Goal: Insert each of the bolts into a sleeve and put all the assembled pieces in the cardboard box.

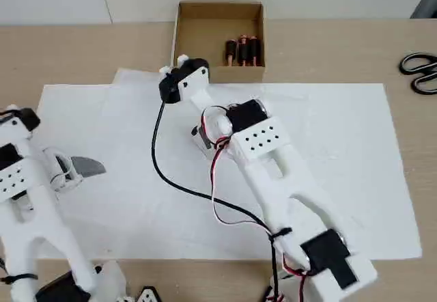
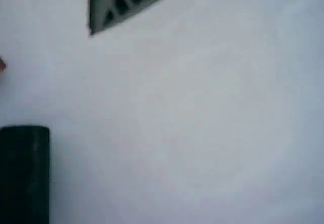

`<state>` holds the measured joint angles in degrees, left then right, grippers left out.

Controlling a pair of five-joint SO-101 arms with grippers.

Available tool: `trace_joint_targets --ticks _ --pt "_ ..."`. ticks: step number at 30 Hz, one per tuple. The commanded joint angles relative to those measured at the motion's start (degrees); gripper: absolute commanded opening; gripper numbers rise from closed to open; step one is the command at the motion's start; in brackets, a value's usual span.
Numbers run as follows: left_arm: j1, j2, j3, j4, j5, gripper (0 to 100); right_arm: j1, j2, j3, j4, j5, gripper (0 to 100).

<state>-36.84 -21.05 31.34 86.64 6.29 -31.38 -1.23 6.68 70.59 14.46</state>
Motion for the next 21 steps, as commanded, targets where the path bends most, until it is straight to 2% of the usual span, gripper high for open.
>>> trace_joint_targets --ticks 1,7,21 --pt "-1.2 -0.8 0.0 -0.9 0.4 39 -0.2 3.7 -0.3 -4.0 1.8 22.3" --pt "-3.3 -0.8 0.1 -0.9 0.4 39 -0.6 10.0 -1.5 -8.2 1.7 22.3" --pt "-3.7 -0.7 0.4 -1.6 0.5 39 -3.4 20.8 -16.1 -4.5 1.5 22.3"
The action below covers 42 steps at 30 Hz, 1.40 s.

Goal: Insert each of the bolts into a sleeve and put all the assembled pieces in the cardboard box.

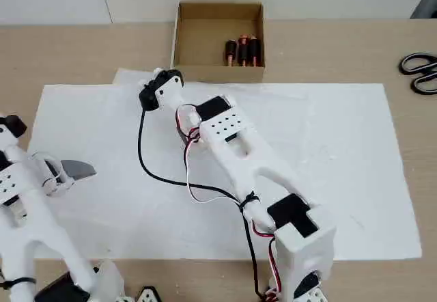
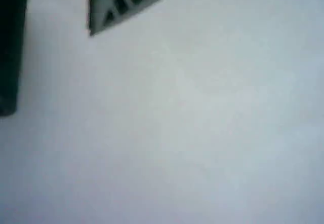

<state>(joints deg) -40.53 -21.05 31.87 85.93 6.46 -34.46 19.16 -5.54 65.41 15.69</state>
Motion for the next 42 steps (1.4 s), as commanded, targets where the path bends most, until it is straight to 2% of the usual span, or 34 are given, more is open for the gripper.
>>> trace_joint_targets --ticks 1,14,28,33,42 --pt "0.0 -0.7 -0.1 -0.9 0.4 39 -0.2 1.1 -4.0 0.7 0.4 22.3" --pt "0.1 -0.7 -0.1 -0.9 0.4 39 0.0 7.6 -5.0 -1.9 0.4 22.5" --pt "0.1 -0.7 -0.1 -0.9 0.4 39 1.0 8.1 -5.1 -4.3 2.2 22.1" --pt "0.1 -0.7 -0.1 -0.9 0.4 39 2.3 9.9 -5.1 -5.2 2.2 15.8" --pt "0.1 -0.7 -0.1 -0.8 0.4 39 5.1 14.3 -8.0 -3.8 1.8 14.7"
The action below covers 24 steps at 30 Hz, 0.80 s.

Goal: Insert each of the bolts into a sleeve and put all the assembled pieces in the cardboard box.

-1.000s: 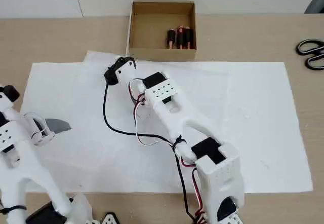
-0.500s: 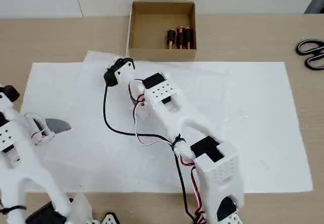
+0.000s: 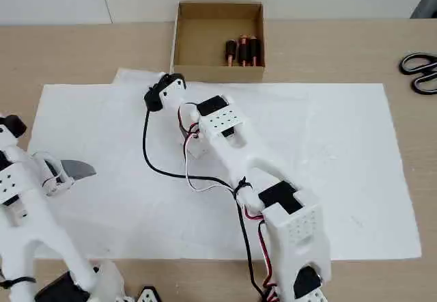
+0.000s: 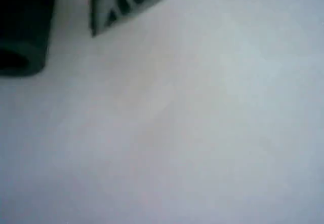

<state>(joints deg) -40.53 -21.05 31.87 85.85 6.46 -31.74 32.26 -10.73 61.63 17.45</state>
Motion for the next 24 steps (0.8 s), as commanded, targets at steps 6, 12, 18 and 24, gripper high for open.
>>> trace_joint_targets --ticks 6,12,18,24 --pt "0.1 -0.7 -0.1 -0.8 0.4 39 2.4 1.1 -9.1 4.7 0.0 0.5" --pt "0.1 -0.7 -0.1 -0.8 0.4 39 2.4 1.0 -14.1 9.4 -0.1 0.4" --pt "4.0 -0.9 -1.0 -0.4 0.4 39 2.3 -1.7 -27.9 21.6 0.0 0.4" --pt "19.3 -0.3 -12.2 6.0 0.2 39 3.8 -8.0 -41.4 33.4 0.1 0.4"
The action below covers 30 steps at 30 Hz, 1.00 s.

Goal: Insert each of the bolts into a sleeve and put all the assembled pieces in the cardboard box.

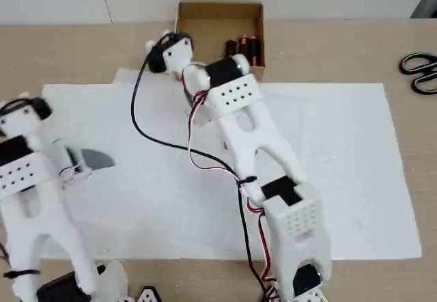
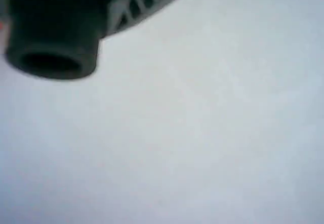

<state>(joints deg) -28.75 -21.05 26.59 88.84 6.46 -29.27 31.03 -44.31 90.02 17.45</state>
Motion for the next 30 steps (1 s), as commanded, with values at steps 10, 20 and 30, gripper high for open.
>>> trace_joint_targets --ticks 10,20,30 --pt "27.3 20.3 -34.5 11.7 0.4 39 18.2 -20.6 -8.4 9.7 -3.2 0.4" --pt "35.3 49.7 -69.3 11.6 9.2 39 27.9 -33.5 7.8 9.2 -3.2 0.4" --pt "36.6 60.0 -81.8 11.5 18.6 39 31.7 -34.1 13.5 8.6 -3.0 0.5"
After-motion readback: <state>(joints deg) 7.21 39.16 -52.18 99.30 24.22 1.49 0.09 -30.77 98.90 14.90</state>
